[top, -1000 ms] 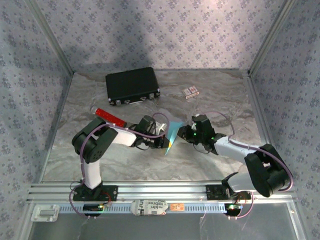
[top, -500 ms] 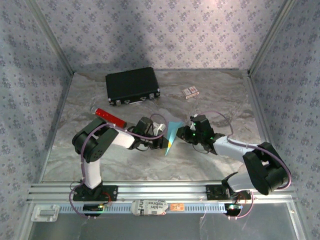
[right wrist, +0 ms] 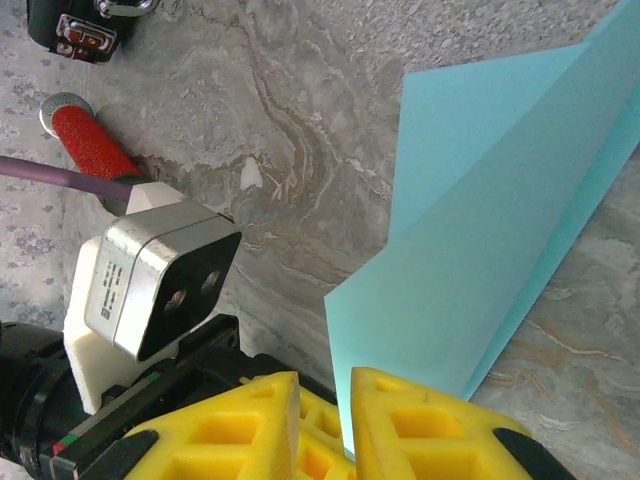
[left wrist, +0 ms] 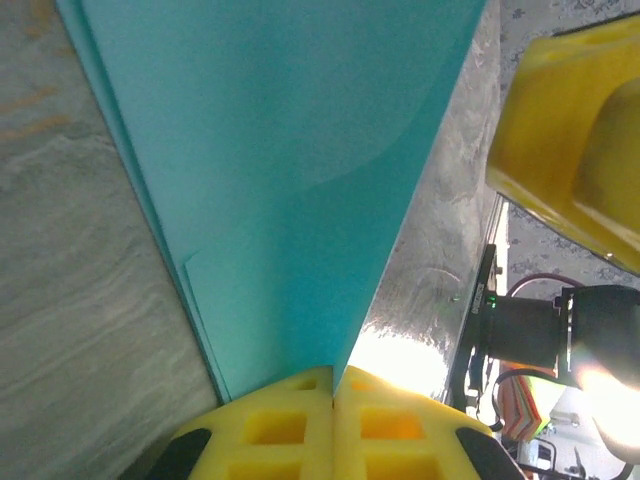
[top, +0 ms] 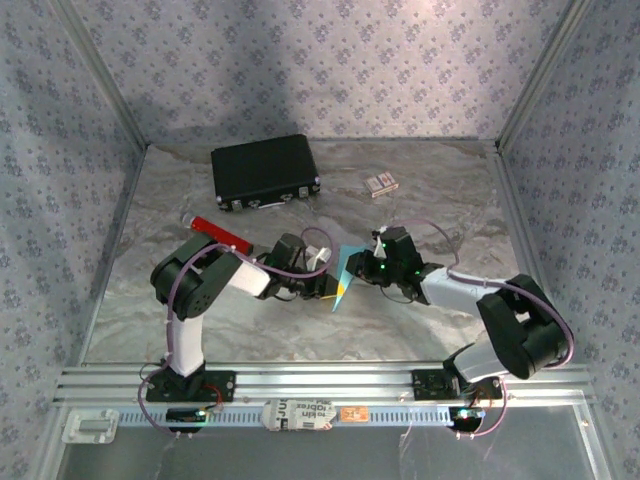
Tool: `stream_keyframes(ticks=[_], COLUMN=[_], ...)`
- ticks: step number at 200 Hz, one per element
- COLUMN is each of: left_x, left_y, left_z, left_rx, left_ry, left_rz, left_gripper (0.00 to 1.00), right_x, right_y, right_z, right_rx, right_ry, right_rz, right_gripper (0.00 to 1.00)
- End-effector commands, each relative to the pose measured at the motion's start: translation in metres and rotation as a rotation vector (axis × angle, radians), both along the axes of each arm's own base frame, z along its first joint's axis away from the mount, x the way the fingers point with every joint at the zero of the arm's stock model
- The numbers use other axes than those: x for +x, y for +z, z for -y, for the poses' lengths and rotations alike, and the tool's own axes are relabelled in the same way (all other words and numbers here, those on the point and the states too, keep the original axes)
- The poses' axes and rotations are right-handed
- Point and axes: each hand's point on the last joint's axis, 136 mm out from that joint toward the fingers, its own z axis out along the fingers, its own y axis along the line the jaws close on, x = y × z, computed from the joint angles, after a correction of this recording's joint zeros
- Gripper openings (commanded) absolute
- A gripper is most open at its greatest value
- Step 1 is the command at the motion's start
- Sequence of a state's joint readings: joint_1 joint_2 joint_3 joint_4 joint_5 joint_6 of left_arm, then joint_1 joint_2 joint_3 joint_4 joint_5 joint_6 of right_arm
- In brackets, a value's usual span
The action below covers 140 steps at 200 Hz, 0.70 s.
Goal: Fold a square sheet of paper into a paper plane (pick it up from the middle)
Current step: Fold the wing for the fifth time at the center of the table.
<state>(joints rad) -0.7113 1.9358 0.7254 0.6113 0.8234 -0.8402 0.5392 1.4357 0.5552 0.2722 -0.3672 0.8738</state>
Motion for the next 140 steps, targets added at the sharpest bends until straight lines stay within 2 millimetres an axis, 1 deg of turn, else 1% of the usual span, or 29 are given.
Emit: stream_keyframes(ticks=[1, 54, 86, 140], left_x=[0.003, 0.004, 0.004, 0.004], left_y=[-0.006, -0.012, -0.018, -0.022], left_z=[-0.005, -0.011, -0.016, -0.015], left_rx=[-0.016, 0.005, 0.032, 0.042], left_ry=[0.020, 0.041, 0.063, 0.056], left_rz=[-0.026, -0.054, -0.079, -0.113], left_gripper=[0.00, 0.00, 0.00, 0.00], right_x=[0.008, 0.014, 0.016, 0.020], right_y=[0.011, 0.009, 0.003, -0.001], right_z=[-0.011, -0.012, -0.014, -0.019], right_rx=[0.032, 0.052, 0.064, 0.080], right_ry=[0.033, 0.024, 0.028, 0.040], right_rz=[0.026, 0.009, -0.020, -0.036], right_gripper=[0.21, 0.21, 0.20, 0.18])
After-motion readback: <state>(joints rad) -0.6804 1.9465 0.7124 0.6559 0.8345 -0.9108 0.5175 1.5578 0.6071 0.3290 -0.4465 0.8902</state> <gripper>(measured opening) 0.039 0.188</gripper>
